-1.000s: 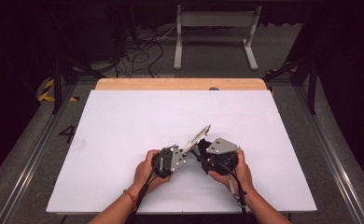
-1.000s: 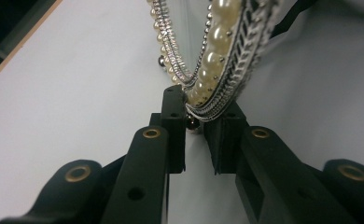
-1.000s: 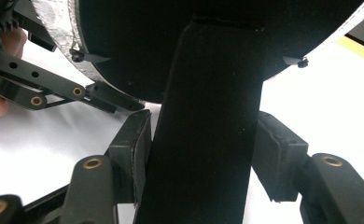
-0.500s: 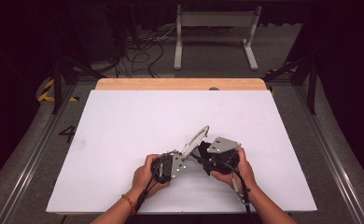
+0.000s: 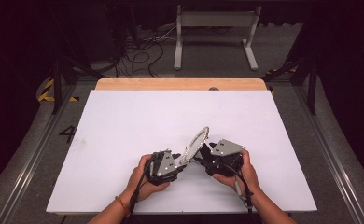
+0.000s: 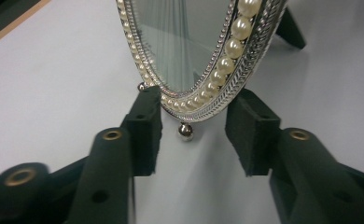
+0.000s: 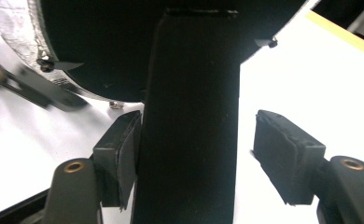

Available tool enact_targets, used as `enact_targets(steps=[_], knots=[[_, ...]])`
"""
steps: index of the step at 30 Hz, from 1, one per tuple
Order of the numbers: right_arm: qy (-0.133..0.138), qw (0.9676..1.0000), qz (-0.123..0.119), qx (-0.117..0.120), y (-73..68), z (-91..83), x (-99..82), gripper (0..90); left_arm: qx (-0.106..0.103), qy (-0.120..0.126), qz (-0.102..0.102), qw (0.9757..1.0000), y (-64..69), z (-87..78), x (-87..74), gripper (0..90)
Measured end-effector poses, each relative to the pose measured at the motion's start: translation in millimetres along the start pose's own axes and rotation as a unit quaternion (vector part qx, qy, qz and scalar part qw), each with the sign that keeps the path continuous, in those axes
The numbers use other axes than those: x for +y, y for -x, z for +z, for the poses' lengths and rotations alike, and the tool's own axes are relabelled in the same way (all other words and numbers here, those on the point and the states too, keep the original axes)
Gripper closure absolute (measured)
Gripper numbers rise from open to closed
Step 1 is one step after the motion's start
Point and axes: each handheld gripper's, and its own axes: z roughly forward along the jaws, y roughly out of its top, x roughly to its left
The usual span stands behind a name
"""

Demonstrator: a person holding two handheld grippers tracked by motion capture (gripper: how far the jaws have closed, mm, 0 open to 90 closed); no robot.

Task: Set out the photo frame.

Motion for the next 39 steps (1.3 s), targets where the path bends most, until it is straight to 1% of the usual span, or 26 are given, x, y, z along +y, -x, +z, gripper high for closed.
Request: enact_targets(steps=[1,2,3,4,5,6,7,8,9,12,14,15,17,19,21,25,26,27,28,30,31,33,35,36,37,39], knots=[[0.000,1.0000,-0.001,-0.004,-1.2,-1.1,-0.5,34.6,0.000,0.000,0.000,1.0000,0.0,0.0,0.0,52.1],[0.000,1.0000,-0.001,-0.004,-1.2,-1.1,-0.5,34.6,-0.007,0.004,-0.004,1.0000,-3.8,-6.6,-1.5,52.1],[-0.001,0.9999,-0.004,-0.014,-3.4,-2.6,-0.8,36.2,-0.005,0.007,-0.005,1.0000,-6.8,-10.7,-2.4,48.8],[-0.003,0.9999,-0.002,-0.016,-5.3,-3.2,-0.9,38.8,0.001,0.007,-0.006,1.0000,-10.1,-14.5,-3.3,48.7],[-0.005,0.9998,-0.002,-0.019,-6.9,-4.1,-1.0,39.6,0.007,0.013,-0.013,0.9998,-13.6,-18.1,-4.3,47.6],[-0.004,0.9996,0.002,-0.028,-9.1,-4.5,-1.2,42.8,0.005,0.022,-0.027,0.9994,-17.6,-21.2,-5.3,47.0],[-0.004,0.9996,0.001,-0.026,-10.9,-5.0,-1.5,45.6,0.007,0.024,-0.036,0.9990,-21.3,-23.5,-6.2,46.3],[-0.006,0.9994,-0.005,-0.034,-13.8,-6.0,-2.0,46.7,0.014,0.022,-0.039,0.9989,-24.2,-25.1,-6.9,44.4],[-0.006,0.9994,-0.007,-0.035,-14.0,-6.6,-2.2,47.4,0.021,0.022,-0.044,0.9985,-27.7,-27.4,-8.4,43.8],[-0.008,0.9992,-0.009,-0.038,-12.5,-8.2,-3.7,52.7,0.028,0.016,-0.045,0.9985,-31.7,-28.9,-10.6,42.4],[-0.007,0.9994,-0.010,-0.033,-9.6,-9.3,-5.4,55.6,0.029,0.017,-0.052,0.9981,-34.5,-29.5,-12.3,41.5],[-0.007,0.9995,-0.011,-0.030,-7.4,-10.1,-6.2,56.9,0.031,0.015,-0.051,0.9981,-35.0,-29.4,-12.6,41.1],[-0.004,0.9995,-0.013,-0.029,-6.6,-10.3,-6.7,59.0,0.030,0.013,-0.051,0.9981,-35.5,-28.9,-13.2,41.0],[-0.009,0.9990,-0.027,-0.033,-1.4,-10.7,-8.1,64.4,0.030,0.010,-0.048,0.9983,-35.0,-28.0,-13.1,40.6],[-0.006,0.9991,-0.025,-0.033,3.6,-10.6,-9.6,67.5,0.027,0.008,-0.047,0.9985,-33.5,-26.8,-12.4,40.1],[0.004,0.9996,-0.017,-0.024,8.9,-10.4,-13.5,67.1,0.026,0.001,-0.039,0.9989,-31.4,-23.4,-11.4,39.3],[0.005,0.9996,-0.013,-0.026,8.3,-9.9,-13.6,64.7,0.025,0.000,-0.038,0.9990,-31.3,-22.5,-11.4,39.0],[0.007,0.9994,-0.008,-0.034,7.5,-9.5,-13.5,57.1,0.025,-0.001,-0.038,0.9990,-31.1,-22.1,-11.3,38.3],[0.010,0.9991,-0.001,-0.041,7.1,-9.2,-13.1,53.0,0.024,-0.002,-0.037,0.9990,-31.1,-22.0,-11.1,37.9],[0.012,0.9991,0.006,-0.040,7.6,-8.3,-12.0,51.5,0.022,0.000,-0.039,0.9990,-31.4,-22.0,-11.1,37.1],[0.013,0.9988,0.004,-0.048,8.6,-7.9,-11.5,50.7,0.022,0.000,-0.040,0.9990,-31.5,-22.0,-11.1,36.7],[0.019,0.9990,0.018,-0.036,10.8,-6.0,-10.7,55.7,0.024,-0.002,-0.039,0.9990,-31.6,-22.0,-11.0,35.8],[0.020,0.9994,0.013,-0.027,10.2,-4.5,-9.9,61.7,0.023,-0.001,-0.041,0.9989,-32.3,-22.4,-11.3,35.1],[0.020,0.9994,0.013,-0.027,10.2,-4.5,-9.9,61.7,0.023,-0.001,-0.041,0.9989,-32.3,-22.4,-11.3,35.0],[0.017,0.9993,0.005,-0.033,8.6,-4.0,-8.8,62.5,0.023,-0.002,-0.042,0.9988,-32.7,-22.7,-11.6,34.9],[0.017,0.9994,0.006,-0.031,9.1,-4.0,-8.7,62.6,0.024,-0.002,-0.043,0.9988,-32.9,-22.5,-11.8,34.7]])
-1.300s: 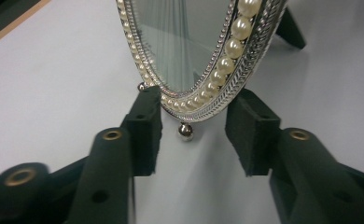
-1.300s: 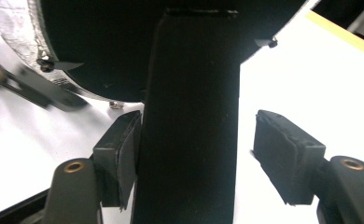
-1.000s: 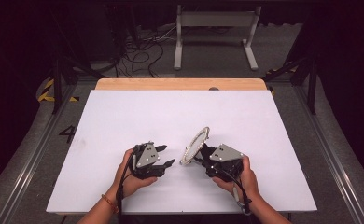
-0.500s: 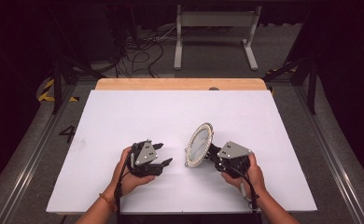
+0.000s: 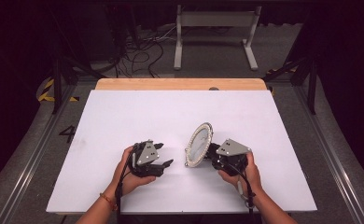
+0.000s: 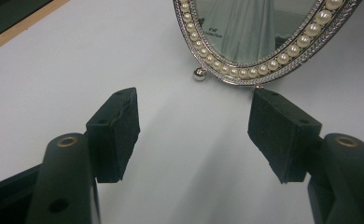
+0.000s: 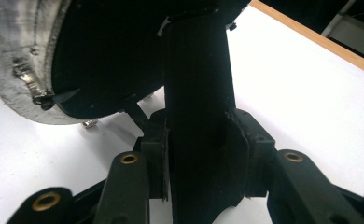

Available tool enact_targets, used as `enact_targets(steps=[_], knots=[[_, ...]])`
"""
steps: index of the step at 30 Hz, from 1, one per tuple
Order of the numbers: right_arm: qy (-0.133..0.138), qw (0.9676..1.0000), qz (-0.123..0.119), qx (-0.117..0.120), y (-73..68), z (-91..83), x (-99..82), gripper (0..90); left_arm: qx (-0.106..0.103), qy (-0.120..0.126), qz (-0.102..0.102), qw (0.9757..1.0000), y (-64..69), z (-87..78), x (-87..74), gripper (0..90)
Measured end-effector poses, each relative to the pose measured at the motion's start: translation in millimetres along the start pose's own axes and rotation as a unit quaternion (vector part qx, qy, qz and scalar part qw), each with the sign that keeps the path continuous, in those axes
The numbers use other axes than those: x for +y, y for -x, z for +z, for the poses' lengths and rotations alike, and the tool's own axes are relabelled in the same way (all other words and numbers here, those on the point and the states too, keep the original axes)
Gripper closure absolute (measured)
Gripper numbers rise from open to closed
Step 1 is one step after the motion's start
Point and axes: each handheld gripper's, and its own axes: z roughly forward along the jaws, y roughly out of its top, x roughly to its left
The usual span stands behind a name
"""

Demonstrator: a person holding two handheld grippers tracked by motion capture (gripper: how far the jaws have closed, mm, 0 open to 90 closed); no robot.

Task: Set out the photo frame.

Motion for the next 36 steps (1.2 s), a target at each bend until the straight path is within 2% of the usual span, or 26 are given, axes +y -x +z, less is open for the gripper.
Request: enact_targets(steps=[6,8,9,15,19,21,22,24,25,27,28,29,31,33,36], knots=[[0.008,0.9999,-0.005,0.011,3.9,0.5,-1.5,63.5,-0.008,0.005,-0.008,0.9999,-0.2,1.1,0.7,33.8],[0.013,0.9997,-0.010,0.017,6.0,1.0,-2.6,63.8,-0.009,0.007,-0.009,0.9999,-0.4,2.3,1.5,33.8],[0.016,0.9994,-0.022,0.019,6.3,1.7,-2.7,64.5,-0.009,0.006,-0.009,0.9999,-0.7,3.4,2.2,34.3],[0.030,0.9985,-0.032,0.032,10.3,2.9,-4.3,66.2,-0.019,0.004,-0.013,0.9997,-2.2,7.2,3.0,33.1],[0.040,0.9970,-0.041,0.051,15.4,2.3,-7.3,66.1,-0.023,0.004,-0.020,0.9995,-6.7,11.9,6.7,31.9],[0.041,0.9970,-0.039,0.052,15.6,2.1,-7.6,65.8,-0.032,0.003,-0.028,0.9991,-11.4,16.0,12.1,31.5],[0.037,0.9974,-0.037,0.051,14.7,1.5,-7.2,65.1,-0.033,-0.001,-0.025,0.9991,-12.8,17.3,15.3,30.3],[0.041,0.9976,-0.019,0.052,12.7,0.4,-6.8,54.7,-0.037,-0.004,-0.018,0.9991,-13.9,17.6,21.2,26.9],[0.038,0.9981,-0.014,0.047,11.8,0.8,-6.0,53.6,-0.034,-0.004,-0.015,0.9993,-14.2,17.2,22.3,26.4],[0.034,0.9983,-0.008,0.046,10.7,2.6,-4.4,49.0,-0.037,-0.010,-0.021,0.9990,-15.6,17.7,24.1,24.9],[0.029,0.9985,-0.005,0.046,10.3,4.1,-3.4,50.7,-0.037,-0.010,-0.020,0.9991,-16.6,18.2,24.9,23.9],[0.020,0.9991,-0.004,0.037,10.2,6.0,-2.4,56.3,-0.039,-0.007,-0.026,0.9989,-17.6,18.7,25.4,23.6],[0.020,0.9994,-0.004,0.030,10.0,7.5,-1.6,61.2,-0.045,-0.007,-0.031,0.9985,-19.8,21.6,27.4,22.2],[0.018,0.9993,-0.010,0.032,11.2,7.4,-1.4,62.1,-0.052,-0.005,-0.037,0.9979,-20.9,24.5,29.5,21.2],[0.021,0.9990,-0.022,0.034,11.4,6.8,-2.7,62.9,-0.055,-0.007,-0.032,0.9980,-22.5,31.3,32.2,19.4]])
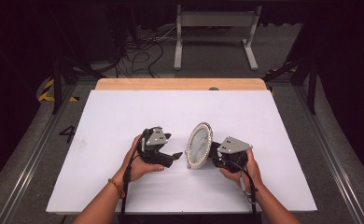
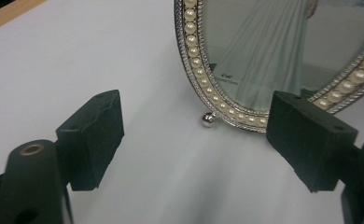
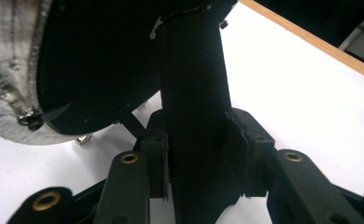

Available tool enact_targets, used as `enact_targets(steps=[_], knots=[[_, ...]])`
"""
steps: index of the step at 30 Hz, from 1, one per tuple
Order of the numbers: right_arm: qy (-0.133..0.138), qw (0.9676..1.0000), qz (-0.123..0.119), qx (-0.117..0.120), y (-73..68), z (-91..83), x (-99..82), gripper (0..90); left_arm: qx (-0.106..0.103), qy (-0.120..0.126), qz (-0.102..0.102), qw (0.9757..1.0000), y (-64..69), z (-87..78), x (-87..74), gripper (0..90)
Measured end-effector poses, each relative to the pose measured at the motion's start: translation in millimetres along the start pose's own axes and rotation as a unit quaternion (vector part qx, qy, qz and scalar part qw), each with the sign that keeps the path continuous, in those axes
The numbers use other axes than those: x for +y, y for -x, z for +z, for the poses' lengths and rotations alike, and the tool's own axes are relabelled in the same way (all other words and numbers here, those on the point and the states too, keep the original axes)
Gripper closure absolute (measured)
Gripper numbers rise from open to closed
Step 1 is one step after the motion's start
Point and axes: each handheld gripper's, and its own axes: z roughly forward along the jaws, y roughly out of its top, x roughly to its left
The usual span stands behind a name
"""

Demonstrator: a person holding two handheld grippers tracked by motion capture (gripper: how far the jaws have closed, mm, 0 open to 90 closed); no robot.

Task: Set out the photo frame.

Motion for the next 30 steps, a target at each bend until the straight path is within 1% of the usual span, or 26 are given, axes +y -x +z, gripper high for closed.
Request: enact_targets(steps=[4,7,9,11,13,14,17,18,20,21,22,23,24,25,26,27,28,29,30], knots=[[0.012,0.9998,-0.009,0.014,3.5,-0.5,-3.2,63.2,-0.025,0.007,-0.023,0.9994,-7.7,9.7,2.5,17.5],[0.019,0.9992,-0.023,0.027,5.1,-1.5,-5.6,63.7,-0.040,0.008,-0.016,0.9990,-9.8,16.7,5.7,16.6],[0.025,0.9987,-0.031,0.030,5.2,-1.8,-7.1,64.1,-0.048,0.005,-0.015,0.9987,-11.4,21.4,7.8,16.0],[0.032,0.9982,-0.034,0.038,5.8,-2.1,-8.0,64.6,-0.058,0.010,-0.014,0.9982,-12.1,25.2,9.4,15.6],[0.042,0.9973,-0.034,0.050,5.2,-1.3,-8.7,64.5,-0.069,0.006,-0.007,0.9976,-10.7,29.4,9.8,14.1],[0.046,0.9969,-0.035,0.055,5.0,-0.8,-8.6,64.5,-0.074,0.004,-0.009,0.9972,-9.7,31.4,9.5,13.6],[0.052,0.9958,-0.037,0.066,3.6,0.0,-8.2,64.2,-0.080,0.001,-0.003,0.9968,-7.8,34.1,9.5,13.1],[0.051,0.9958,-0.037,0.066,3.5,-0.1,-8.0,64.0,-0.083,0.002,-0.001,0.9965,-8.0,33.8,9.9,13.2],[0.043,0.9964,-0.032,0.065,3.2,-1.0,-7.7,62.0,-0.086,0.005,-0.004,0.9963,-7.8,33.9,10.7,13.3],[0.035,0.9966,-0.033,0.067,1.9,-1.4,-8.0,56.1,-0.088,0.005,-0.001,0.9961,-7.8,34.1,10.7,13.4],[0.027,0.9968,-0.038,0.065,0.4,-0.9,-8.4,53.7,-0.093,0.004,-0.001,0.9956,-7.9,34.7,10.6,13.5],[0.007,0.9978,-0.046,0.047,-1.9,0.2,-9.1,51.9,-0.099,0.002,-0.002,0.9950,-7.8,35.6,10.2,13.1],[-0.009,0.9981,-0.051,0.035,-3.1,1.7,-10.7,52.9,-0.103,0.001,-0.004,0.9947,-8.0,36.0,9.9,12.7],[-0.013,0.9981,-0.049,0.035,-2.6,2.2,-12.6,53.9,-0.104,0.000,-0.004,0.9946,-8.3,36.6,9.6,13.1],[-0.021,0.9984,-0.048,0.023,-1.8,2.8,-14.2,55.7,-0.107,0.000,-0.004,0.9943,-8.8,37.0,9.2,13.1],[-0.029,0.9984,-0.046,0.018,-0.8,3.2,-15.4,55.9,-0.116,-0.004,-0.006,0.9932,-9.2,37.9,8.5,13.4],[-0.026,0.9985,-0.038,0.028,1.3,2.7,-16.9,59.3,-0.123,-0.004,-0.005,0.9924,-9.0,38.8,8.1,13.5],[-0.026,0.9984,-0.039,0.032,1.6,2.3,-17.3,62.1,-0.135,-0.008,-0.001,0.9909,-8.1,39.6,7.7,13.9],[-0.027,0.9978,-0.049,0.036,-0.2,2.3,-17.1,65.7,-0.140,-0.008,0.003,0.9901,-7.5,40.2,7.9,14.3]])
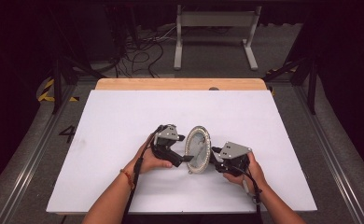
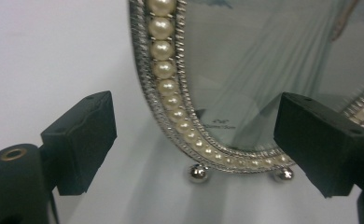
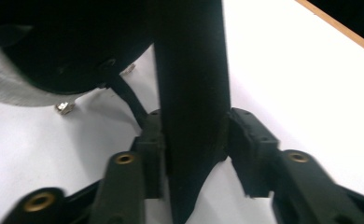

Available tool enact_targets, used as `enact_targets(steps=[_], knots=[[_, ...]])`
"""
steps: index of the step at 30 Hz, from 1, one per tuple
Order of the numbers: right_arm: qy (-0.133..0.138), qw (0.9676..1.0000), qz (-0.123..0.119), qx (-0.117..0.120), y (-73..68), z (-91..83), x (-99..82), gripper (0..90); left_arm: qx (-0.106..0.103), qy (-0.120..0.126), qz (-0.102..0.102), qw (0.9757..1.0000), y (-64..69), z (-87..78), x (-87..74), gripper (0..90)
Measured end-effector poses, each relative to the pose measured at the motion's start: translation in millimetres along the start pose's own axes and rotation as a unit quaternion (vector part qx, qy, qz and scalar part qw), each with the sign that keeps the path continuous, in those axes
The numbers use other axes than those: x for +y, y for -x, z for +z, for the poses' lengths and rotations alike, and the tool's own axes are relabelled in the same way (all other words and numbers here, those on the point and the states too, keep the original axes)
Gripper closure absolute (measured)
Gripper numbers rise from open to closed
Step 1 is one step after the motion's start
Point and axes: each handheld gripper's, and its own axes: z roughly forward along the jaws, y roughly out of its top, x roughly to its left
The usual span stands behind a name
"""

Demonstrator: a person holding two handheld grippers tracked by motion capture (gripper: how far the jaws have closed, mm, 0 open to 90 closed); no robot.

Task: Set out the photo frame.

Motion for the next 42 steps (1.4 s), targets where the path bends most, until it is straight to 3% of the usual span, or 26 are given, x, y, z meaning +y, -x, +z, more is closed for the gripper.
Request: enact_targets(steps=[4,10,15,18,20,24,27,34,36,37,38,41,42], knots=[[-0.005,0.9997,-0.018,-0.015,-0.5,0.1,1.8,69.4,-0.012,-0.008,0.016,0.9998,5.0,2.1,1.8,17.7],[0.002,0.9999,-0.003,-0.010,8.0,-0.3,-4.0,72.2,-0.014,-0.014,0.021,0.9996,7.8,2.1,2.3,19.8],[-0.001,0.9998,-0.005,-0.018,9.3,1.1,-3.7,73.8,-0.014,-0.014,0.018,0.9996,8.0,1.1,1.6,21.4],[-0.003,0.9996,0.001,-0.028,10.7,0.7,-4.5,67.7,-0.012,-0.016,0.022,0.9996,8.0,1.2,1.9,22.6],[0.000,0.9994,0.013,-0.032,12.5,0.2,-5.4,59.3,0.003,-0.013,0.019,0.9997,7.1,1.9,2.4,23.2],[0.006,0.9991,0.026,-0.033,13.2,-6.2,-5.3,55.5,0.020,0.006,0.005,0.9998,2.7,1.0,2.6,15.5],[0.017,0.9984,0.043,-0.031,12.2,-15.9,-4.3,53.0,0.040,0.005,0.010,0.9991,2.2,2.5,3.2,13.8],[0.025,0.9981,0.057,-0.003,4.1,-39.6,-3.8,49.4,0.077,0.015,0.015,0.9968,2.2,-1.4,5.3,13.0],[0.040,0.9967,0.070,0.014,-1.6,-49.1,-3.0,47.7,0.080,0.022,0.008,0.9965,0.7,-4.1,4.5,13.0],[0.047,0.9963,0.069,0.022,-6.5,-53.5,-1.2,45.8,0.093,0.024,0.005,0.9953,1.0,-4.8,4.8,13.3],[0.051,0.9958,0.069,0.031,-8.9,-55.2,-0.1,45.9,0.093,0.024,0.005,0.9953,1.0,-4.8,4.8,13.7],[0.047,0.9968,0.061,0.020,-16.8,-58.0,4.0,46.4,0.087,0.027,0.009,0.9958,1.7,-4.4,6.6,14.1],[0.050,0.9963,0.064,0.029,-18.9,-58.6,5.4,45.3,0.084,0.027,0.008,0.9960,1.9,-3.8,6.8,13.1]])
